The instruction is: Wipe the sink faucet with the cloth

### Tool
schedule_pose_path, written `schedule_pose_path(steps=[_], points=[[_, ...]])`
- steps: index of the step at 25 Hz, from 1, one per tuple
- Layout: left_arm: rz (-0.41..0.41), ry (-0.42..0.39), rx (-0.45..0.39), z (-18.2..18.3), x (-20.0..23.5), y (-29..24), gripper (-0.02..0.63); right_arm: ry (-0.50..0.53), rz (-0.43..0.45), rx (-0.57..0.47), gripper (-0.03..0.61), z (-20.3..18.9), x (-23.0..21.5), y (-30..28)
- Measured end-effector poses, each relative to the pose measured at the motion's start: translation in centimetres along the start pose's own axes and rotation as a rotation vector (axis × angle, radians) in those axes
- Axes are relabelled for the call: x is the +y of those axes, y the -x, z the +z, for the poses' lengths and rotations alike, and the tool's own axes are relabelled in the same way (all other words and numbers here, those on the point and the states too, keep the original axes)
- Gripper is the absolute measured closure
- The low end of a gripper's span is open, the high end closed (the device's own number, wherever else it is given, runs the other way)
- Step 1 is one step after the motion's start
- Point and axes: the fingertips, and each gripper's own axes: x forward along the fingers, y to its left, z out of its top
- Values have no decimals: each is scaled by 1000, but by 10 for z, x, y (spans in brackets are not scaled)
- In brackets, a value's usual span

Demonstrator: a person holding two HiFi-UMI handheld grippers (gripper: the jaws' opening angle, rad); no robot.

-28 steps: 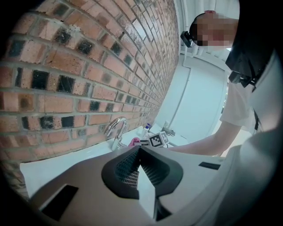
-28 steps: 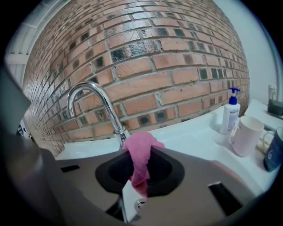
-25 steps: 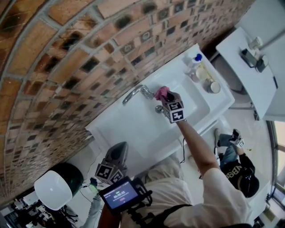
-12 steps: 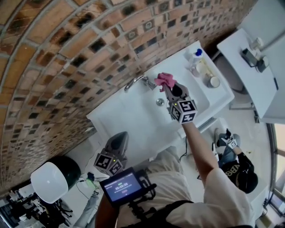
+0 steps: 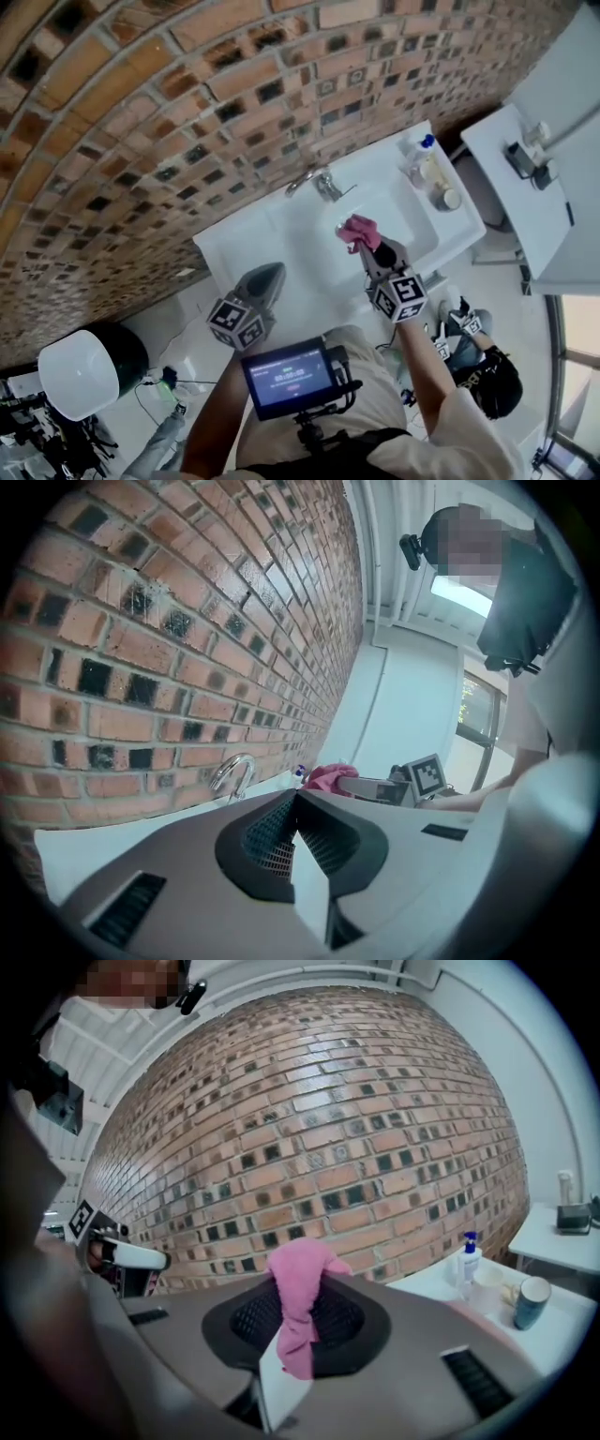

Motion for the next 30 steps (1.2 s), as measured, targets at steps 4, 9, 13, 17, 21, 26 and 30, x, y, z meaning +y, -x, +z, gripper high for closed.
schedule_pose_path(steps=[4,9,13,17,21,26,30], points=[[21,-5,8,-2,2,10,620,5,53,-21,499,9,32,26],[52,21,20,-18,5,23,620,49,94,30,497,-17,62,48],[87,37,30,-32,16,36,620,2,123,105,497,-54,73,43],[107,54,48,-45,23,49,620,-23,138,140,497,-70,85,37],[107,52,50,-49,24,55,620,-28,135,125,497,-68,91,34],[90,51,58,-51,22,54,620,-34,121,123,497,-70,95,37],[72,47,63,-51,19,51,620,-30,114,138,497,-76,95,40]])
